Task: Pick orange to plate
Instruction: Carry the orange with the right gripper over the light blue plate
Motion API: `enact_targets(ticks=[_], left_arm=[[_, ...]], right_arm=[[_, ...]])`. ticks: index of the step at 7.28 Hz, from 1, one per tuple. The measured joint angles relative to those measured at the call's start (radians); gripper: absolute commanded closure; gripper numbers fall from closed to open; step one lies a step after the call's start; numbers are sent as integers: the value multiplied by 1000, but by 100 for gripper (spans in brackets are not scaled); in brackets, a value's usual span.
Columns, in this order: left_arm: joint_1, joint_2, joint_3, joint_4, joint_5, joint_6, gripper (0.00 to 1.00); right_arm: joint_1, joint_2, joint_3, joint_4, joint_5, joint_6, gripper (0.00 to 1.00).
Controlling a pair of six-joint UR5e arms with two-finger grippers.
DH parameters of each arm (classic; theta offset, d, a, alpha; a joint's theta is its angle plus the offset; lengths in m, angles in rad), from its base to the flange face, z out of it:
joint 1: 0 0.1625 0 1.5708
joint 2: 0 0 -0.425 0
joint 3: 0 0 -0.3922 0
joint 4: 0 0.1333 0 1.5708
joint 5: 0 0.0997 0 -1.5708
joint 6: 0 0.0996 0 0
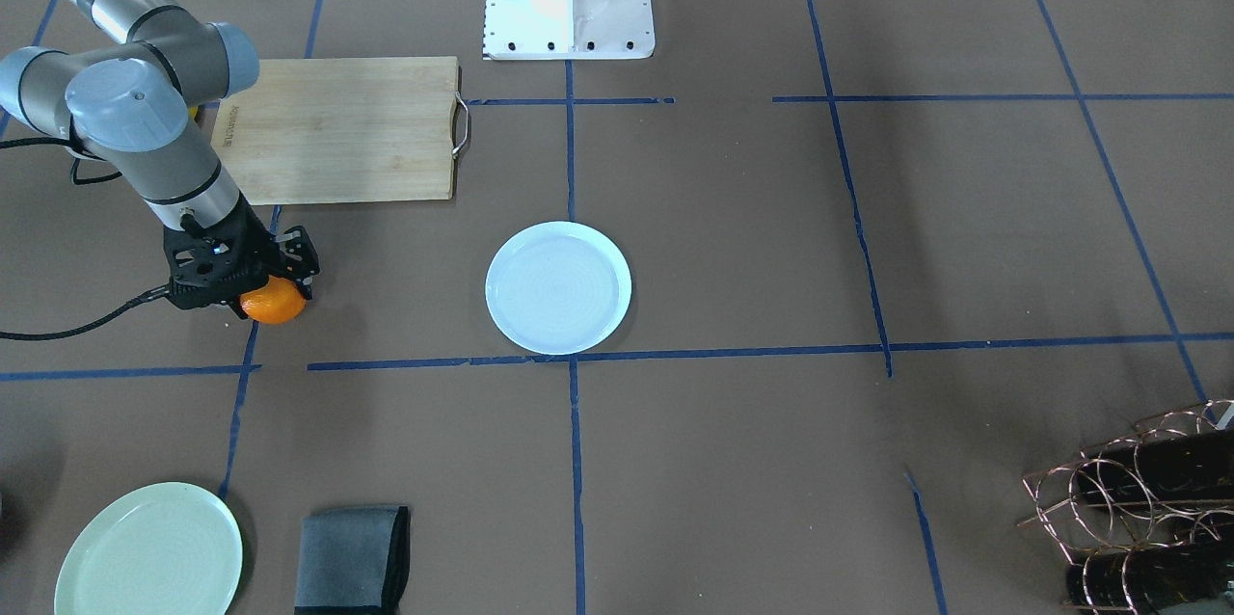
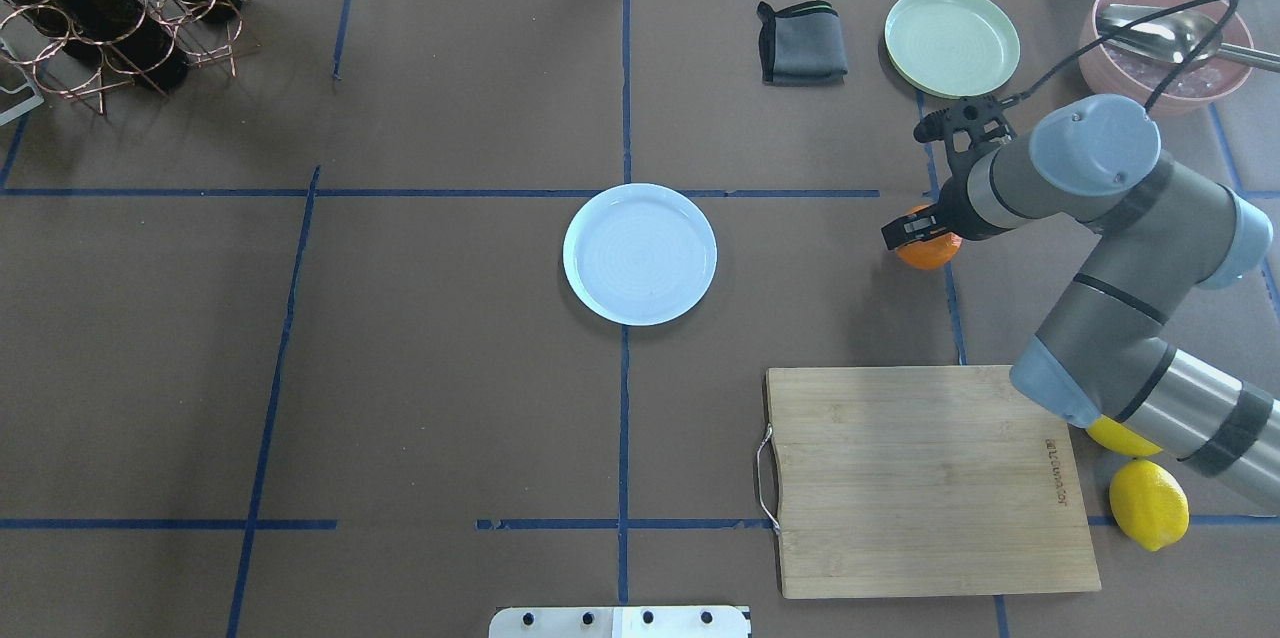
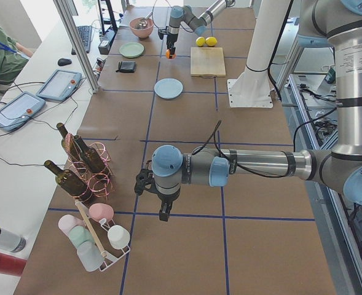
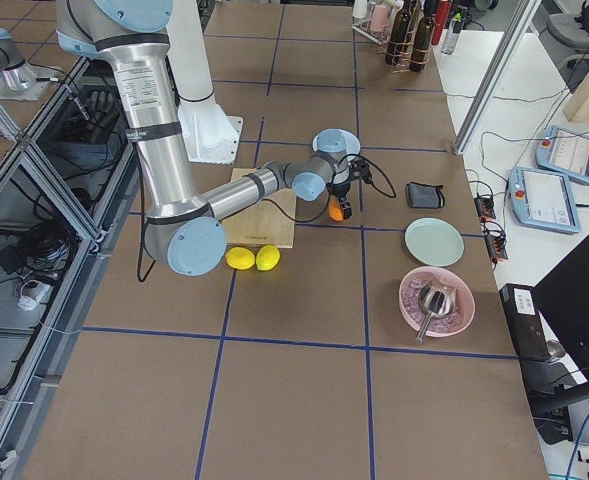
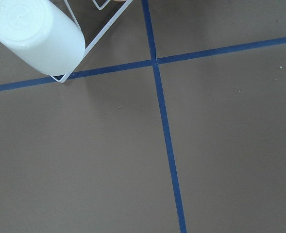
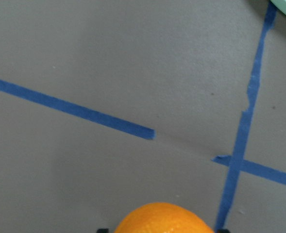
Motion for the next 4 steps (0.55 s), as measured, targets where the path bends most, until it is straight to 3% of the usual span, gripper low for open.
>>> enact_targets(ticks=[2,4], left_arm=[[0,0,0,0,0,0,0],[0,0,0,0,-1,0,0]], right_arm=[[-56,191,-16,-163,-46,124,87],[-112,434,-167,-264,-108,252,85]])
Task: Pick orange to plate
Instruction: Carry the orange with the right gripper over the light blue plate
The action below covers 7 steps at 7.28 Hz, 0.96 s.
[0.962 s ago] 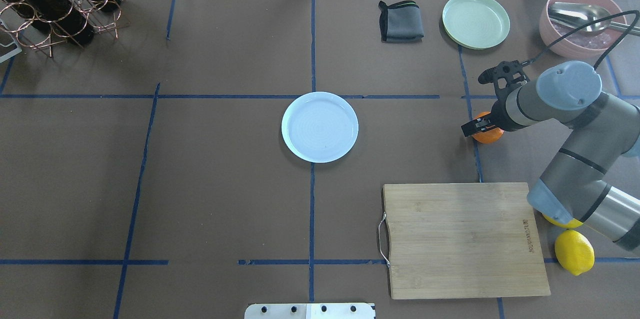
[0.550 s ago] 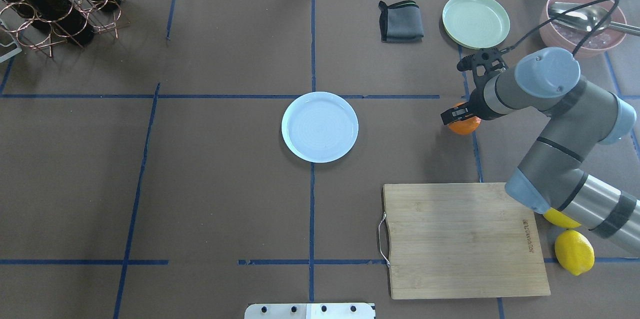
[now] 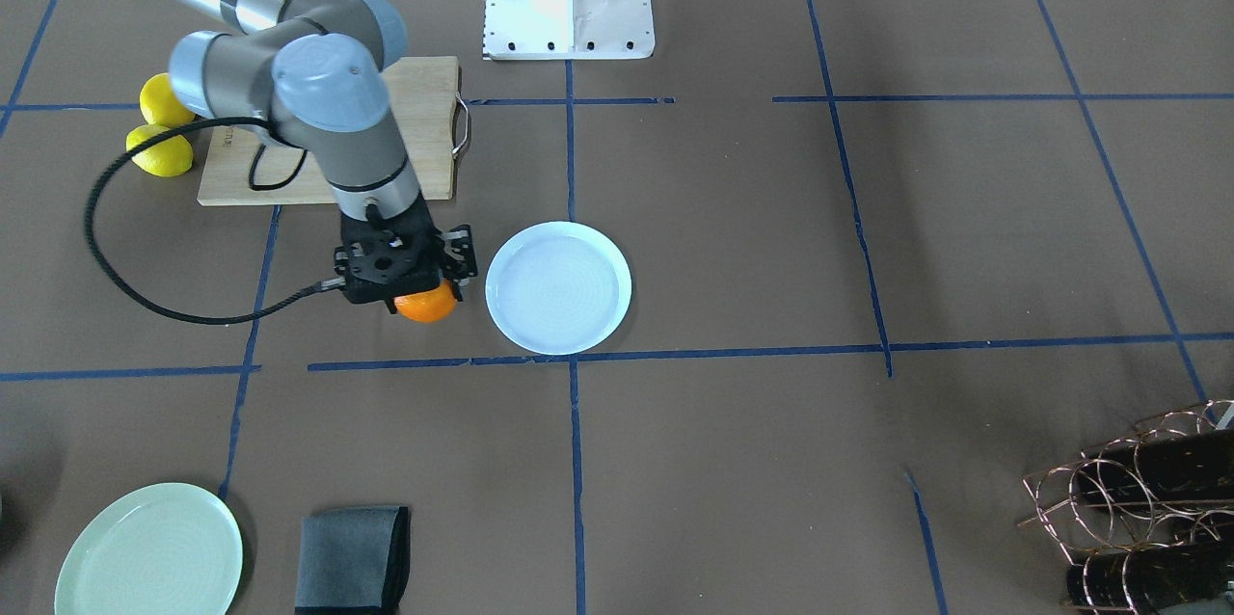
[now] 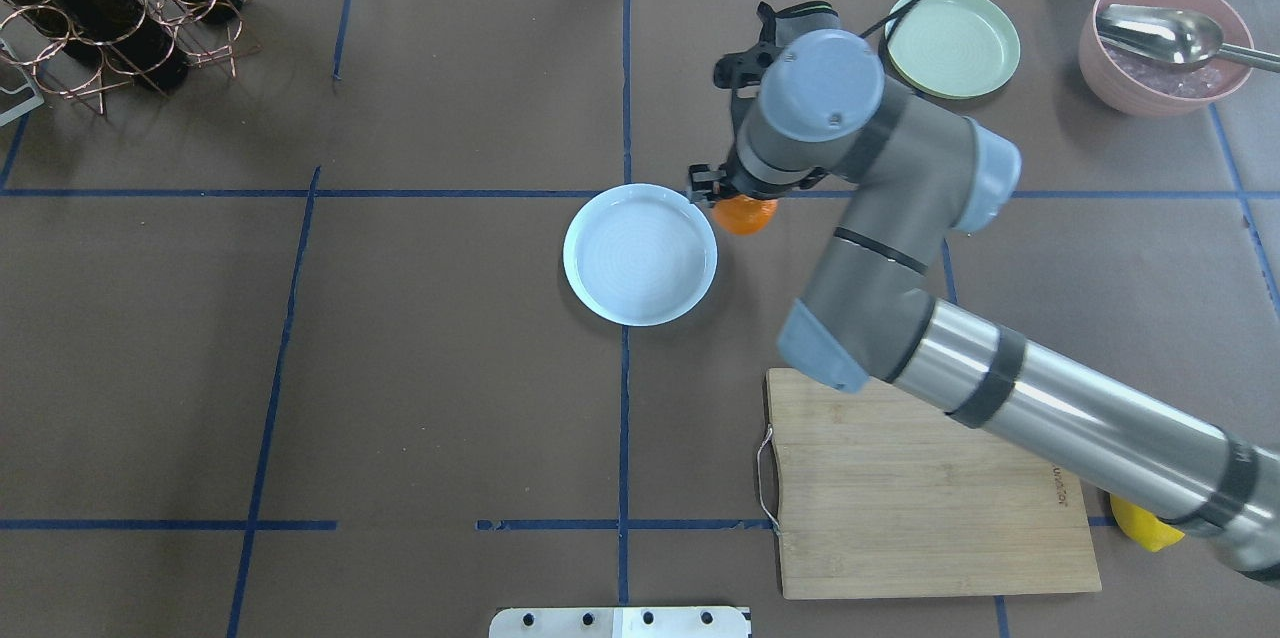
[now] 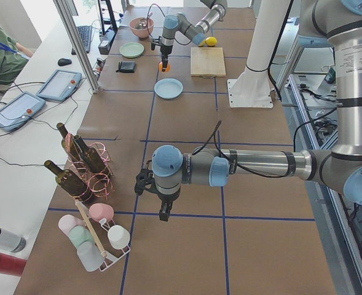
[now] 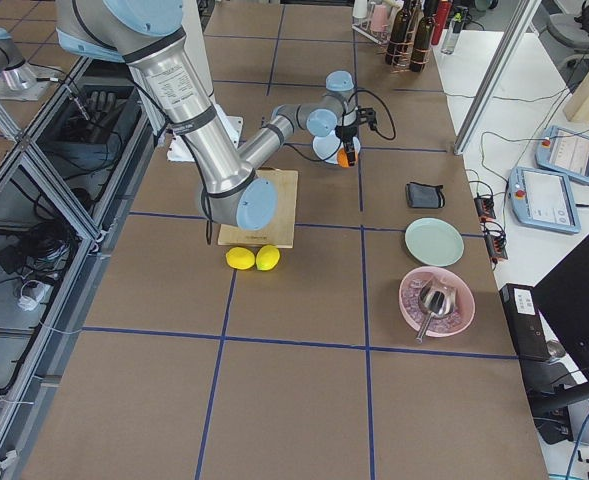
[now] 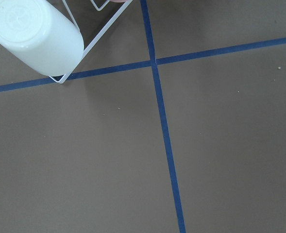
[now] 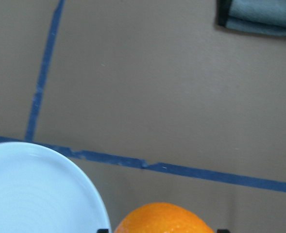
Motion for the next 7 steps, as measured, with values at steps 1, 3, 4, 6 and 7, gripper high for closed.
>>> enact_targets(ticks=[1,3,4,6,7], left_arm=[[0,0,0,0,0,0,0],[0,0,-1,0,0,-1,0],[0,0,-1,0,0,-1,0],[0,-2,-1,0,0,-2,0],[0,-3,-2,0,0,-2,0]], right_arm=[[-30,109,-111,-11,-36,51,78],[-86,201,-217,-13,-88,109,57],[-104,210,-233,-13,-100,122,48],[-120,211,-250,-15,-114,134,35],[-122,208,-252,-16,-116,134,13]])
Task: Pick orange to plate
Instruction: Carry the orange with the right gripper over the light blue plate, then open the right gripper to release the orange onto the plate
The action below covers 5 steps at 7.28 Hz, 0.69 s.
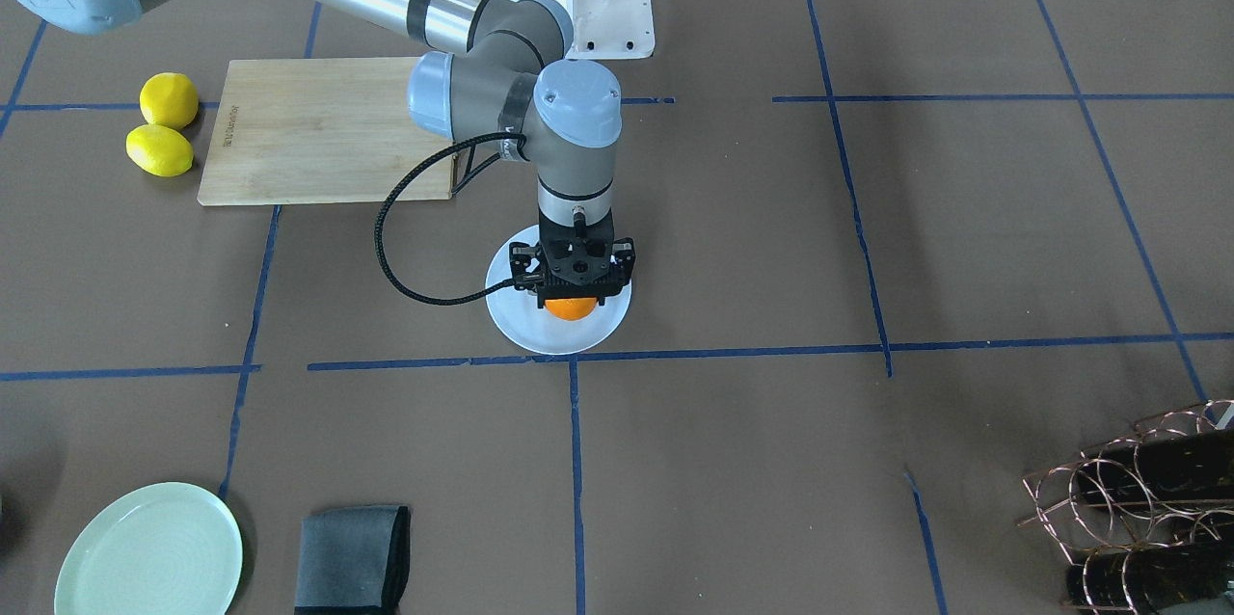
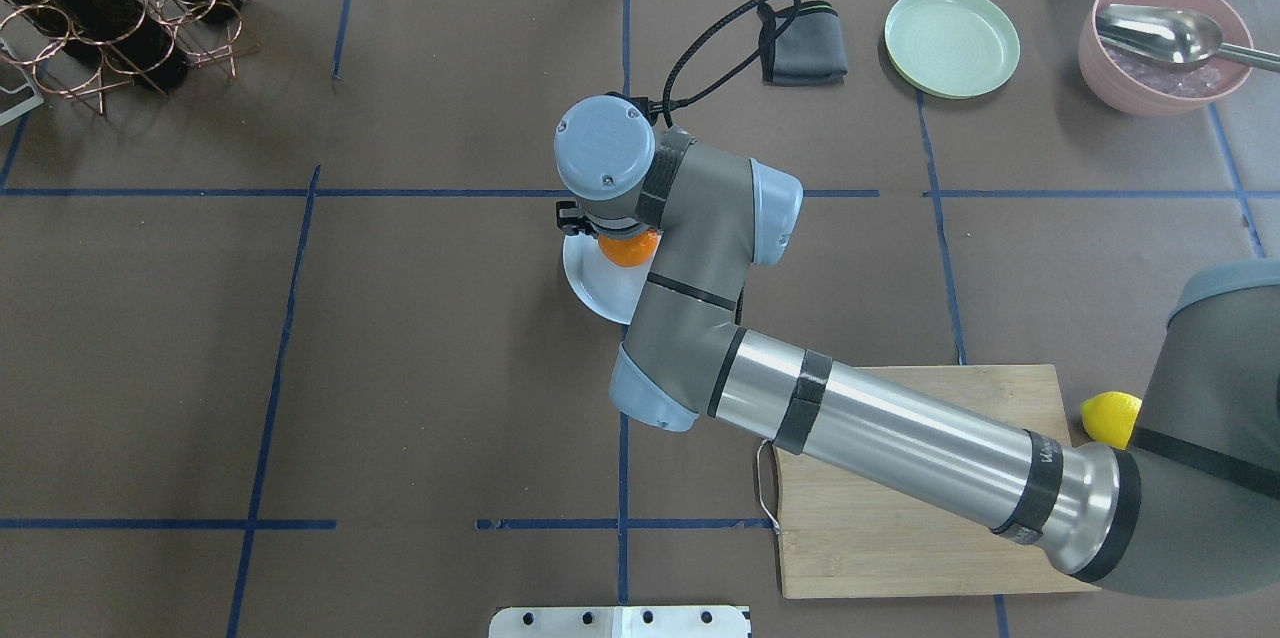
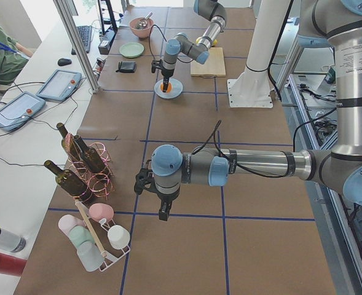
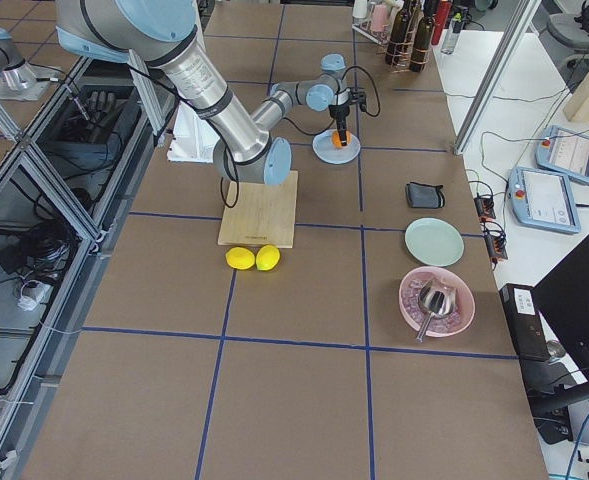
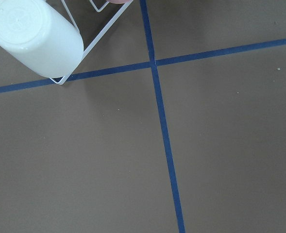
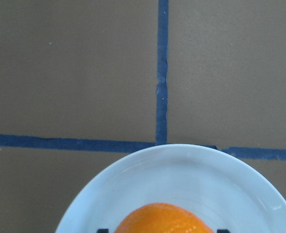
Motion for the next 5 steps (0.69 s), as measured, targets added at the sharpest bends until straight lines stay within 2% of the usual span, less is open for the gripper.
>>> enact_targets(ticks=[1,3,5], left_arm=[[0,-1,0,0,0,-1,0],[0,-2,1,0,-1,-2,0],[0,-1,1,-1,-1,-2,0]], right_arm=[[0,-2,-1,-1,-1,-2,1],[2,-3,2,1,0,-3,0],[41,-11,53,0,41,-17,0]])
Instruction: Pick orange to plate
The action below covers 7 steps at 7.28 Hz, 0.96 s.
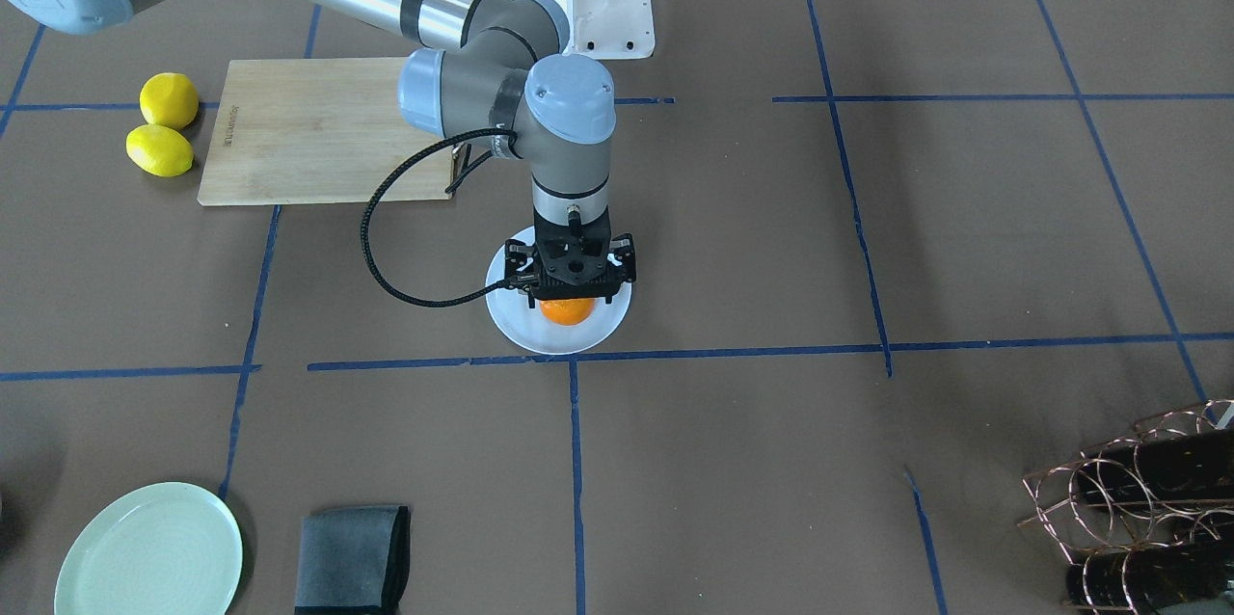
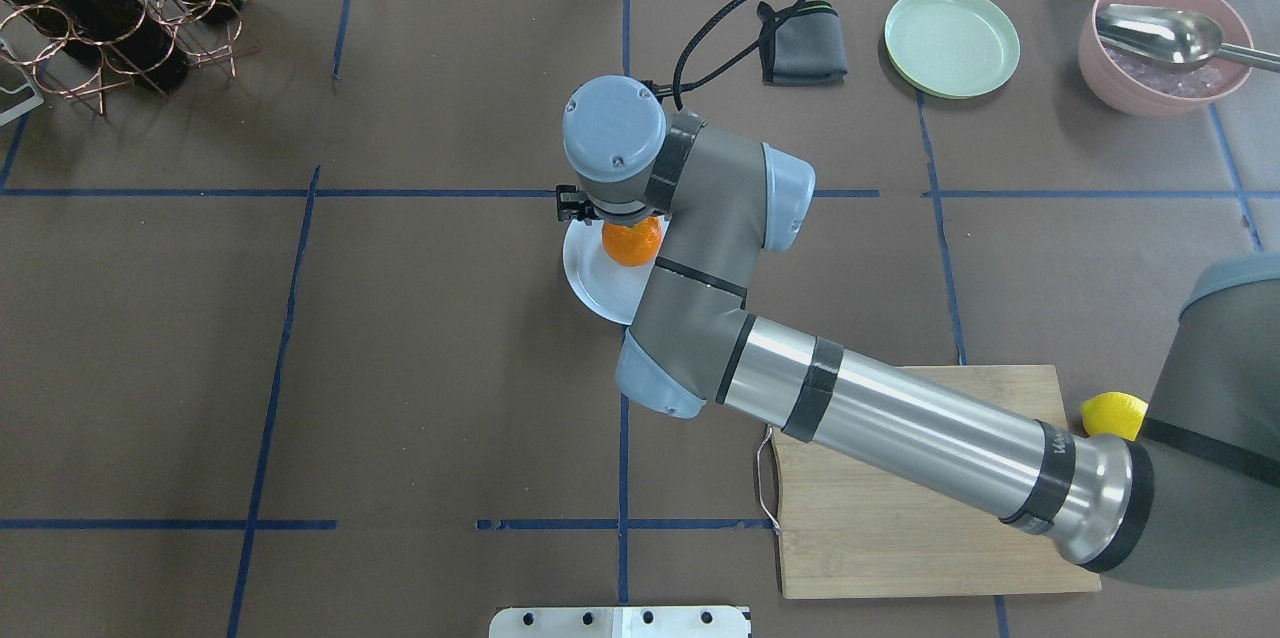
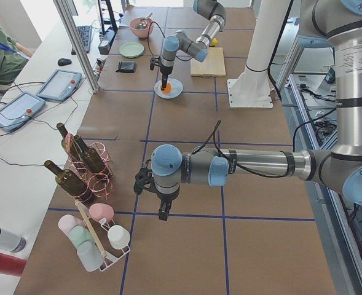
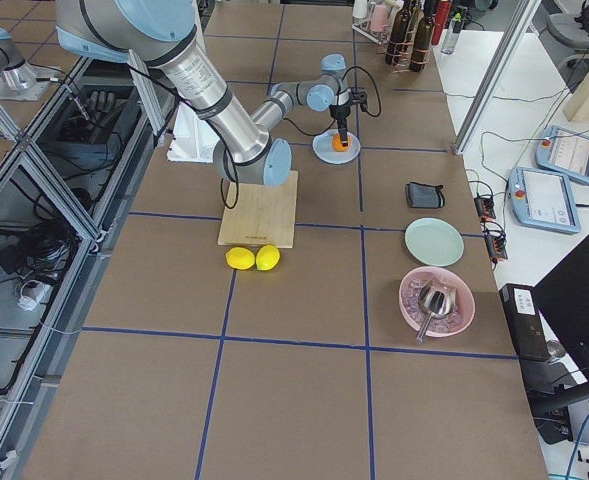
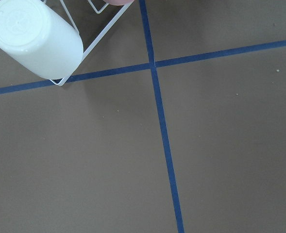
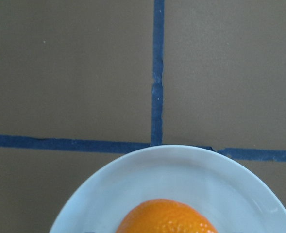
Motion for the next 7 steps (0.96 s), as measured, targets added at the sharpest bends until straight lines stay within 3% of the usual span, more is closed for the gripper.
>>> enact_targets(ticks=[2,4,6,7], left_arm=[[0,0,-1,0,3,4,0],[0,2,0,2,10,4,0],[0,2,-1,6,11,-1,0],[0,2,-3,7,9,-2,0]], right_arm=[[124,-89,121,-4,149,-114,0],[323,-246,244,-6,361,-351,0],[538,-384,279,-7,528,-647,0],[625,-444,278,-16,568,-806,0]])
